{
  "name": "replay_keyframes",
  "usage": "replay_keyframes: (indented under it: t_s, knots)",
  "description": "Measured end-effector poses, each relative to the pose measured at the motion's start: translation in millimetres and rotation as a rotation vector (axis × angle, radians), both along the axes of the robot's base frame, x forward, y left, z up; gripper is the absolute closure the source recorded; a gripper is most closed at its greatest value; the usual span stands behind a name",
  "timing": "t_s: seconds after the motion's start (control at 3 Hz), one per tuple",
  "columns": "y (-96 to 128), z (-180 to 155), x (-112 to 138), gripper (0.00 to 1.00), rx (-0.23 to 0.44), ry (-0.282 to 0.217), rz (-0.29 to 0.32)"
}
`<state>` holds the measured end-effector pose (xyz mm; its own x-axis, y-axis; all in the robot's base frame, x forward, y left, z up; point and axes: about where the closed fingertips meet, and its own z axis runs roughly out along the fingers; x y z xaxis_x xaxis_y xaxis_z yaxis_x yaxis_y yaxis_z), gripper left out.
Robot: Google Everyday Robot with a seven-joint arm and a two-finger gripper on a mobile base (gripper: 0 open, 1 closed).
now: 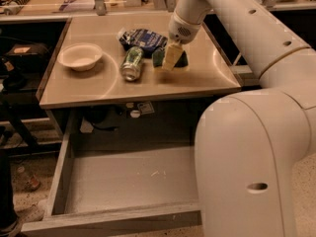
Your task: Pick sponge from top drawer and place on counter
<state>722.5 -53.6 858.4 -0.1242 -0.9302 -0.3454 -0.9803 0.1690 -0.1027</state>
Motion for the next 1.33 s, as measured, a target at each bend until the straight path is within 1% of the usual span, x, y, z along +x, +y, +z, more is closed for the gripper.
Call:
replay_keyframes:
  t_s: [0.33, 0.67, 1.0, 1.33]
  knots:
    - [-4, -11, 13, 1.00, -0.027, 0.003, 0.000]
    - [-14, -15, 20, 1.00, -0.070, 0.002, -0.009]
    - [-31, -17, 24, 1.00, -0.109, 0.001, -0.032]
    - [-33, -17, 25, 0.83, -0.112, 0.000, -0.034]
